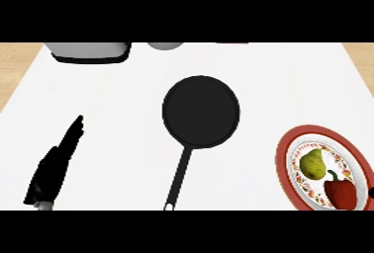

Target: Pick the bell pepper from the plate and place it in the pan

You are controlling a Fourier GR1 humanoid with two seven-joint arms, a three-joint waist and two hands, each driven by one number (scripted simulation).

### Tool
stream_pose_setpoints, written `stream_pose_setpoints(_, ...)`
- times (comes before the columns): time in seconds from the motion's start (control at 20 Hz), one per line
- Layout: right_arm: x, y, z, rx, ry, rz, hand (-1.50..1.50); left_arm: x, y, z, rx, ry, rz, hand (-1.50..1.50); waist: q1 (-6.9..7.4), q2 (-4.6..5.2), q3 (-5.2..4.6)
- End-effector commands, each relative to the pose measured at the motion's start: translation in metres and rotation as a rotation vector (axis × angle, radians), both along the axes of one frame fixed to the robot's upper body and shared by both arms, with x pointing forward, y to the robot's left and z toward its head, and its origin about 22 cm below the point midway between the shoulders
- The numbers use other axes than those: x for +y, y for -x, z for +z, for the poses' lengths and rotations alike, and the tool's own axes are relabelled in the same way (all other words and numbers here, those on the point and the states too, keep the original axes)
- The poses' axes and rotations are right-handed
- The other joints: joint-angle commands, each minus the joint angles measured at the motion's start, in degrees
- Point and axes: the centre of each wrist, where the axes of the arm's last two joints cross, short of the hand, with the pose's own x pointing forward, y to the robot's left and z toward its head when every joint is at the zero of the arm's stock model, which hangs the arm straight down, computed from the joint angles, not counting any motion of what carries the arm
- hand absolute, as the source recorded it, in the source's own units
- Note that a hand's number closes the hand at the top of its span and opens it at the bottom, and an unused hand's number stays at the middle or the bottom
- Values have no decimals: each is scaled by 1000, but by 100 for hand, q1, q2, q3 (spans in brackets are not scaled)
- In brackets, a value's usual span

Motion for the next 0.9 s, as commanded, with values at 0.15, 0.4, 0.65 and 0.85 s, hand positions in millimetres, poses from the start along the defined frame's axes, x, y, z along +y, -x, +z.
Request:
stream_pose_setpoints(0.15, 29, -29, -16, 225, 60, 48, -150, -5, -22, 11, 7, -4, -15, 0, 59, 30, 2)
stream_pose_setpoints(0.4, 14, -33, -15, 294, 58, 72, -150, -10, 9, -15, -2, 12, 1, 0, 11, 5, 1)
stream_pose_setpoints(0.65, 50, -53, -18, 294, 43, 82, -150, -5, -1, 1, -12, 4, -27, 0, 12, 1, 0)
stream_pose_setpoints(0.85, 35, -35, -37, 371, 93, 82, -150, -10, -13, 3, 16, 19, 11, 0, -77, -8, -1)
